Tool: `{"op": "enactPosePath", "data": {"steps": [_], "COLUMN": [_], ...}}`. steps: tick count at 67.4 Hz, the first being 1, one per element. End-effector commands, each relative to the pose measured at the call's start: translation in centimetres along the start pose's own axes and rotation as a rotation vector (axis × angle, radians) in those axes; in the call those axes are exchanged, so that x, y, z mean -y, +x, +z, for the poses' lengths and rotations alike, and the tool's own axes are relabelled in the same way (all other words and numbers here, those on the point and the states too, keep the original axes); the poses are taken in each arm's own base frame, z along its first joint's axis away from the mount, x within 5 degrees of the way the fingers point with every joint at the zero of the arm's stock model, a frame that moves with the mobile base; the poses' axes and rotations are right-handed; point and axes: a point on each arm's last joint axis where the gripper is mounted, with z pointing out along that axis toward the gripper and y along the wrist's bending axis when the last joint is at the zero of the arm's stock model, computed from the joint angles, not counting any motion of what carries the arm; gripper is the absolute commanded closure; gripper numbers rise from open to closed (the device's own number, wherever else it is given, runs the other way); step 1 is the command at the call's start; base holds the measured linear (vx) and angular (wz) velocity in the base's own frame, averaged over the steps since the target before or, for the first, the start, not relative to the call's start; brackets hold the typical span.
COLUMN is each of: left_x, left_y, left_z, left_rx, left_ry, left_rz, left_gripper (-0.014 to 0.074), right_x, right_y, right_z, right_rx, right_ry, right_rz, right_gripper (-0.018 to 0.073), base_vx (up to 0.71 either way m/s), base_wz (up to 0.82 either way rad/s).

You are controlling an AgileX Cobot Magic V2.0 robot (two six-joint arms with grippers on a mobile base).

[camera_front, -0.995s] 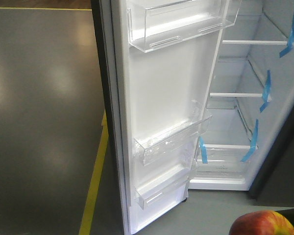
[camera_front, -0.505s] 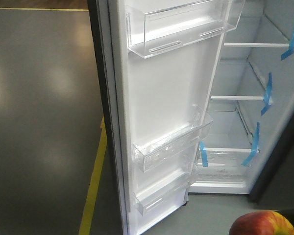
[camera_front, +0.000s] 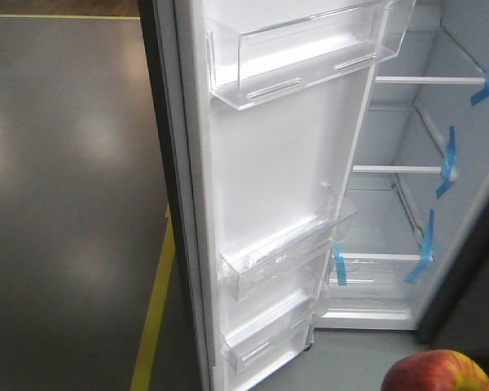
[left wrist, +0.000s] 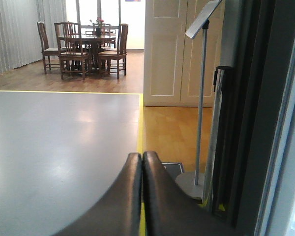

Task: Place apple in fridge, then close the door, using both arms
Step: 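Approach the fridge shelves closely, keeping the apple in the right gripper, then edge the base closer to the open fridge door, apple held in right gripper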

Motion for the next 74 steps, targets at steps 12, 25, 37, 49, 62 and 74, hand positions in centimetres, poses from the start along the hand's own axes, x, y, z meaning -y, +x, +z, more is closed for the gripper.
{"op": "enactPosePath", "data": {"steps": [12, 25, 37, 49, 62, 74], "left_x": [-0.05, -0.05, -0.05, -0.05, -0.05, -0.05], "left_y": [0.18, 0.18, 0.18, 0.18, 0.18, 0.18], "left_z": [-0.02, -0.02, -0.02, -0.02, -0.02, -0.02], "left_rx": [0.064, 0.064, 0.064, 0.064, 0.064, 0.064], "left_ry": [0.002, 0.002, 0.002, 0.002, 0.002, 0.002], "left_rz": [-0.011, -0.011, -0.011, -0.011, -0.011, -0.011], "left_gripper": [0.0601, 0.0601, 0.0601, 0.0601, 0.0601, 0.0601], "right_x": [-0.17, -0.17, -0.17, -0.17, -0.17, -0.17], "right_y": [-1.22, -1.22, -1.22, -1.22, -1.2, -1.22], "right_z": [-0.59, -0.59, -0.59, -0.59, -0.59, -0.59], "right_rx": [0.092, 0.092, 0.092, 0.092, 0.091, 0.092], "right_ry": [-0.007, -0.007, -0.007, -0.007, -0.007, -0.007], "right_rz": [-0.003, -0.004, -0.003, -0.003, -0.003, -0.003], "right_gripper": [0.0391, 0.0391, 0.0391, 0.0391, 0.0391, 0.0391], "base_vx": [0.07, 0.07, 0.07, 0.07, 0.07, 0.07], "base_wz": [-0.01, -0.01, -0.02, -0.02, -0.01, -0.01]}}
